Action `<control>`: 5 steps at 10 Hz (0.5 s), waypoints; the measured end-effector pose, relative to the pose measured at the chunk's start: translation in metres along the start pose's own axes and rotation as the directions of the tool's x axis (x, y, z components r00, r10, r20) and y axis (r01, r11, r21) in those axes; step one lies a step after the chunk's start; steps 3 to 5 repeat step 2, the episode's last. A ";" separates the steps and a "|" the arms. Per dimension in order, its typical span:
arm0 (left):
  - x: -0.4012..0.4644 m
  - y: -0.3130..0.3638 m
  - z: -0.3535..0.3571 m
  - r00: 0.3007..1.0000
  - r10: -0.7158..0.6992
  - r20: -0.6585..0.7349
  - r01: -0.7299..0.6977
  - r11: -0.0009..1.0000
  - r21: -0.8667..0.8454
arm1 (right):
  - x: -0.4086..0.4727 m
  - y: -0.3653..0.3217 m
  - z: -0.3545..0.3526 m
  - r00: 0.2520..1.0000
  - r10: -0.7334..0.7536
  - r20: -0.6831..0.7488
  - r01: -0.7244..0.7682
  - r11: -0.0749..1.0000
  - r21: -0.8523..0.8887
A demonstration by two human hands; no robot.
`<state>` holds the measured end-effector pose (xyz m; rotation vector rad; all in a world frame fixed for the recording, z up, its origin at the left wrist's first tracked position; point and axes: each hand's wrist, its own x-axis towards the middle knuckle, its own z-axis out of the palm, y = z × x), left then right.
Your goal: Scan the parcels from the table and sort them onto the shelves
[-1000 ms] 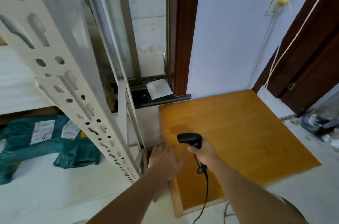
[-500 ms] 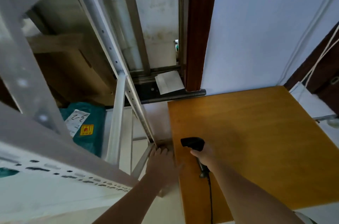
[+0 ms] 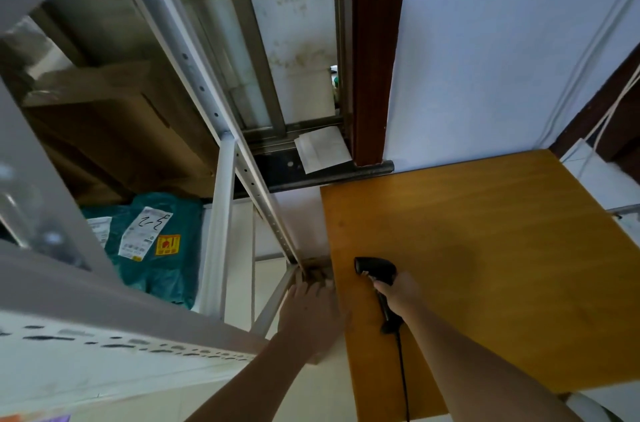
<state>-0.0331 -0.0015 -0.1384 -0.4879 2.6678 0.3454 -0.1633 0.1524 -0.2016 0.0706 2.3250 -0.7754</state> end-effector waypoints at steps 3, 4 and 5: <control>0.001 -0.011 0.008 0.962 0.196 -0.193 -0.179 0.979 0.103 | -0.015 -0.005 -0.014 0.999 -0.040 -0.014 0.040 0.999 -0.022; 0.001 -0.011 0.008 0.962 0.196 -0.193 -0.179 0.979 0.103 | -0.015 -0.005 -0.014 0.999 -0.040 -0.014 0.040 0.999 -0.022; 0.001 -0.011 0.008 0.962 0.196 -0.193 -0.179 0.979 0.103 | -0.015 -0.005 -0.014 0.999 -0.040 -0.014 0.040 0.999 -0.022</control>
